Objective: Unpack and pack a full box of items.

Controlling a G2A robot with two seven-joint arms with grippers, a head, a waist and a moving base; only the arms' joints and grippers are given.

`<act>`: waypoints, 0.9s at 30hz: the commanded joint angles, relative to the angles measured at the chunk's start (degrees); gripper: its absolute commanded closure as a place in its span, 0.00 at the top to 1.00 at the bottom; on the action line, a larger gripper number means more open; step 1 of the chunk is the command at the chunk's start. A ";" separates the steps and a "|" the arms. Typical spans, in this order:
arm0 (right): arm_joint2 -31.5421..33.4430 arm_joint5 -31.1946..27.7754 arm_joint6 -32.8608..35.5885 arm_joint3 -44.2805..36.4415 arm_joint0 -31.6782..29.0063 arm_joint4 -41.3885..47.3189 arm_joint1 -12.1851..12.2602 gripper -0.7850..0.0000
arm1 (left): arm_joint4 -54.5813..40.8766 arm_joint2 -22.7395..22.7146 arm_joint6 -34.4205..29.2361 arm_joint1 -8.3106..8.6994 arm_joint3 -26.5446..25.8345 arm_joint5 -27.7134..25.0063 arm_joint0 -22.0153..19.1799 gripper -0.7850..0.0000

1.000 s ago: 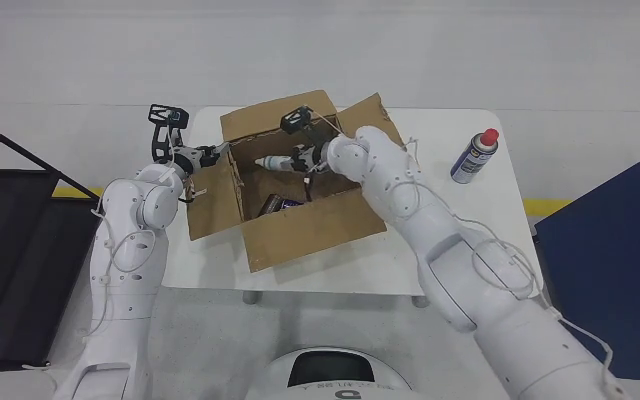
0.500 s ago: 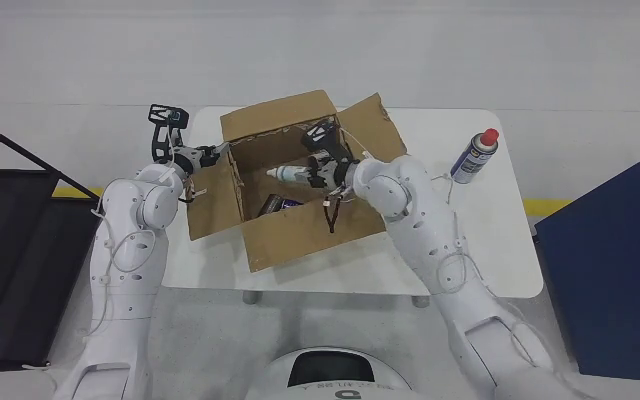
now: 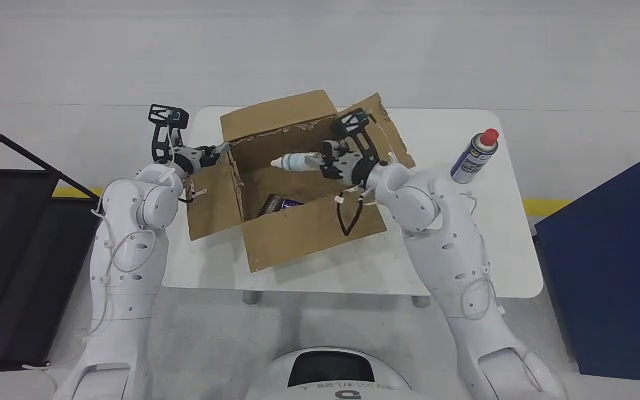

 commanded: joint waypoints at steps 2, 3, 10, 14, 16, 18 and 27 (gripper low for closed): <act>0.14 -0.09 -0.43 1.02 0.90 2.40 0.02 0.00 | -0.01 0.00 0.00 0.00 0.00 0.00 0.00 1.00; 0.54 -0.34 -0.50 1.21 1.06 3.75 0.10 0.00 | -0.01 0.00 0.00 0.00 0.00 0.00 0.00 1.00; -0.28 3.73 1.25 3.83 2.91 2.66 0.34 0.00 | -0.01 0.00 0.00 0.00 0.00 0.00 0.00 1.00; -5.41 9.92 1.93 9.51 7.28 -2.13 -0.54 0.00 | -0.01 0.00 0.00 0.00 0.00 0.00 0.00 1.00; -7.39 11.17 3.14 11.86 9.36 -3.55 -0.90 0.00 | -0.01 0.00 0.00 0.00 0.00 0.00 0.00 1.00; -8.73 11.45 4.46 13.47 10.67 -4.48 -1.10 0.00 | -0.01 0.00 0.00 0.00 0.00 0.00 0.00 1.00; -13.33 14.46 6.08 17.99 13.66 -9.55 -1.89 0.00 | -0.01 0.00 0.00 0.00 0.00 0.00 0.00 1.00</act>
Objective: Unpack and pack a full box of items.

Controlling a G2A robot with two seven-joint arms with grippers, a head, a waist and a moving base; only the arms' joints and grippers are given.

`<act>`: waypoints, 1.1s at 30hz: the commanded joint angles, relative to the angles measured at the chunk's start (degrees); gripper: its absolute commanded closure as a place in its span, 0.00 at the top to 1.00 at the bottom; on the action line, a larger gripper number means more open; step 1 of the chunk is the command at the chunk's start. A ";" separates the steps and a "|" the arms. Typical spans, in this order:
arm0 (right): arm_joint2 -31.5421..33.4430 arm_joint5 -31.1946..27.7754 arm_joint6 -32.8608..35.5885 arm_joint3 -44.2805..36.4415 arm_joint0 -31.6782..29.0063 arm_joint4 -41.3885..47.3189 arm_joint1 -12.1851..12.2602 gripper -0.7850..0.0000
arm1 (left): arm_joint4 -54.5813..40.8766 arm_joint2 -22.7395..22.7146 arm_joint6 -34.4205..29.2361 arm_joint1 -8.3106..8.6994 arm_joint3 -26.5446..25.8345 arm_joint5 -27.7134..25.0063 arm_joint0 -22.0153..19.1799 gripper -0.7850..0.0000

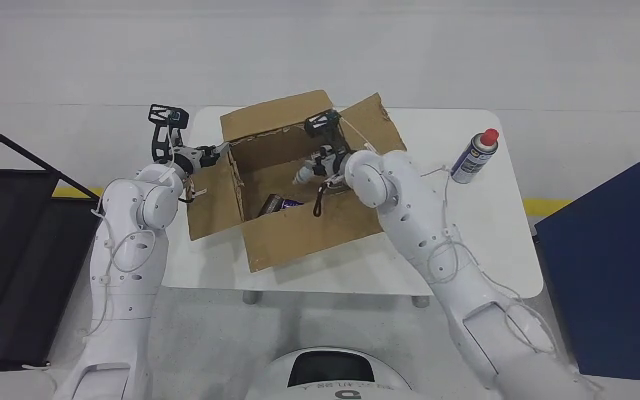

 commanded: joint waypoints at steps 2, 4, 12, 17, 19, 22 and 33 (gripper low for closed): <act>-0.39 0.53 -0.04 0.06 0.04 -0.69 -0.06 0.00 | -0.01 0.00 0.00 0.00 0.00 0.00 0.00 1.00; -0.40 0.47 -0.26 -0.17 -0.07 -0.81 -0.05 0.00 | -0.01 0.00 0.00 0.00 0.00 0.00 0.00 1.00; -0.94 2.20 1.42 -1.62 -0.62 -3.59 0.06 0.00 | -0.01 0.00 0.00 0.00 0.00 0.00 0.00 1.00; -2.88 2.94 2.66 -0.76 0.30 -4.98 -0.42 0.00 | -0.01 0.00 0.00 0.00 0.00 0.00 0.00 1.00; -3.46 3.61 3.01 -0.31 0.73 -5.45 -0.62 0.00 | -0.01 0.00 0.00 0.00 0.00 0.00 0.00 1.00; -4.23 3.98 3.42 0.54 1.50 -5.88 -0.94 0.00 | -0.01 0.00 0.00 0.00 0.00 0.00 0.00 1.00; -6.66 3.85 4.89 2.78 3.49 -6.27 -2.04 0.00 | -0.01 0.00 0.00 0.00 0.00 0.00 0.00 1.00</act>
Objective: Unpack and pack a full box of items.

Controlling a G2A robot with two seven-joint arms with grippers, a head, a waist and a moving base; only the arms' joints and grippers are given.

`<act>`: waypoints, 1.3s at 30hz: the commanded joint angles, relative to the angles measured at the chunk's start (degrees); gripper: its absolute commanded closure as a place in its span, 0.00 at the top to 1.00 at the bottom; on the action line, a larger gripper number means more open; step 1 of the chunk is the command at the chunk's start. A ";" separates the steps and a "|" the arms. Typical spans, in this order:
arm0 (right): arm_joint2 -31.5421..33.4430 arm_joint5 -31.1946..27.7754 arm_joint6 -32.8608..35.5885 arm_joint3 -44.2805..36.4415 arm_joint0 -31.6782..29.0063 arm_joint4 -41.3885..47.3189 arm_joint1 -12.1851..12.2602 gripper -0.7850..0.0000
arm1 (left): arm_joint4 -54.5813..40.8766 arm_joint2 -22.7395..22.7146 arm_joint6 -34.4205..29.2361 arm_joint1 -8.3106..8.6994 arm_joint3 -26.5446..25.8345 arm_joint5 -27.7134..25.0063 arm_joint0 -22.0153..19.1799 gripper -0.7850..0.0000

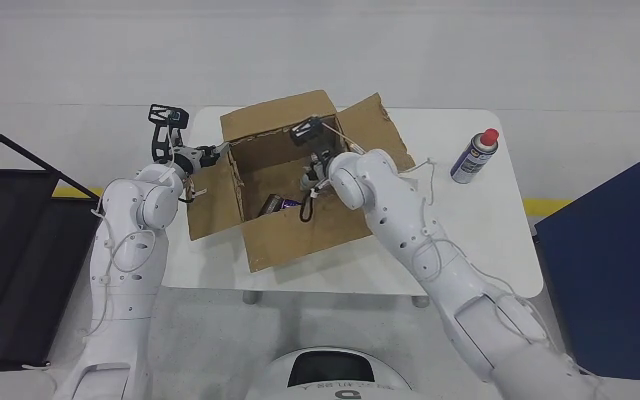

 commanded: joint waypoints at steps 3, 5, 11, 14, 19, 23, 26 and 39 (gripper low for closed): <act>-1.14 -0.03 0.75 1.03 0.80 0.11 -0.53 0.00 | -0.01 0.00 0.00 0.00 0.00 0.00 0.00 1.00; -1.85 0.07 1.01 1.72 1.29 0.13 -0.87 0.00 | -0.01 0.00 0.00 0.00 0.00 0.00 0.00 1.00; -3.13 -0.57 2.01 4.05 2.85 0.53 -1.68 0.09 | -0.01 0.00 0.00 0.00 0.00 0.00 0.00 1.00; -3.58 -0.96 2.60 5.15 3.53 0.94 -2.05 0.20 | -0.01 0.00 0.00 0.00 0.00 0.00 0.00 1.00; -4.19 -0.85 2.97 6.82 4.35 1.38 -2.64 0.37 | -0.01 0.00 0.00 0.00 0.00 0.00 0.00 1.00; -4.71 -0.71 3.48 8.05 4.83 1.53 -3.09 0.44 | -0.01 0.00 0.00 0.00 0.00 0.00 0.00 1.00; -5.25 -0.67 4.49 9.09 5.19 1.66 -3.46 0.45 | -0.01 0.00 0.00 0.00 0.00 0.00 0.00 1.00; -6.17 -2.80 9.98 14.25 8.06 3.78 -4.82 0.33 | -0.01 0.00 0.00 0.00 0.00 0.00 0.00 1.00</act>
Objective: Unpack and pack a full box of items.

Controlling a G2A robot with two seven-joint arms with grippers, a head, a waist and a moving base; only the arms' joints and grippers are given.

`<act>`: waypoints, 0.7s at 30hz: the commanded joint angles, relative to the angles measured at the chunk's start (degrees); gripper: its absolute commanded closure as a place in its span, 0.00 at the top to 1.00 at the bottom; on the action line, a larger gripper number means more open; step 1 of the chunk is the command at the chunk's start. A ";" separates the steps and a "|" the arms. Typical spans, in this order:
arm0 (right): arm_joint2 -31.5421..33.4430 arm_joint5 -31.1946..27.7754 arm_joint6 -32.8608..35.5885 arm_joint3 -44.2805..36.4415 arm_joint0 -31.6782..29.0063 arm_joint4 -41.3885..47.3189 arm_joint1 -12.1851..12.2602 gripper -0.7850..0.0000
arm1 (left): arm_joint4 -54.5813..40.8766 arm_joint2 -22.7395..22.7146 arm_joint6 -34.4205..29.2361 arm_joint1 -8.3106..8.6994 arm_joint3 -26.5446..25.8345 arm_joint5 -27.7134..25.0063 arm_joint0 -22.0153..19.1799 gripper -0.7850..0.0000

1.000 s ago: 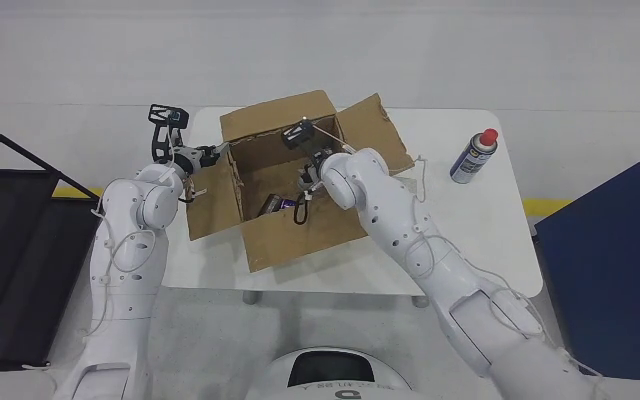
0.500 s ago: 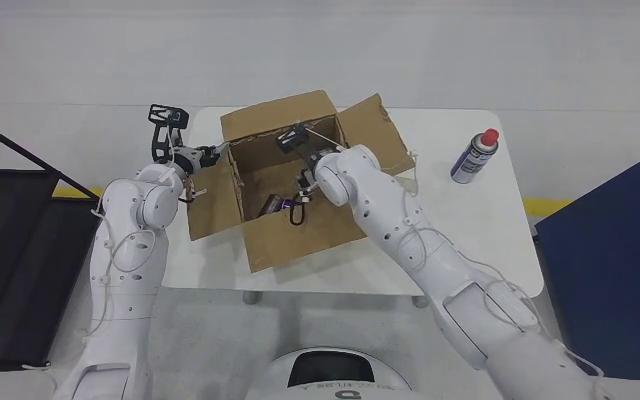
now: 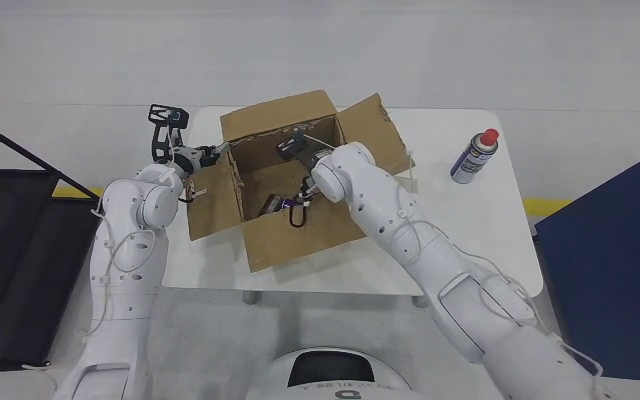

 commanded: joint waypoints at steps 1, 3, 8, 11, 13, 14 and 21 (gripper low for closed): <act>-0.28 -0.03 0.84 1.01 0.57 -0.12 -0.22 0.20 | -0.01 0.00 0.00 0.00 0.00 0.00 0.00 1.00; -0.49 -0.10 1.39 1.75 1.04 0.03 -0.46 0.03 | -0.01 0.00 0.00 0.00 0.00 0.00 0.00 1.00; -0.56 -0.86 1.93 2.95 1.91 0.44 -0.84 0.00 | -0.01 0.00 0.00 0.00 0.00 0.00 0.00 1.00; 0.44 -1.85 0.60 2.09 1.83 1.66 -0.75 0.00 | -0.01 0.00 0.00 0.00 0.00 0.00 0.00 1.00; 1.80 -2.50 -0.97 0.54 1.31 2.80 -0.45 0.00 | -0.01 0.00 0.00 0.00 0.00 0.00 0.00 1.00; 2.69 -3.02 -1.61 -0.42 0.82 3.52 -0.20 0.00 | -0.01 0.00 0.00 0.00 0.00 0.00 0.00 1.00; 11.49 -6.61 -6.13 -14.17 -6.57 5.46 2.93 0.00 | -0.01 0.00 0.00 0.00 0.00 0.00 0.00 1.00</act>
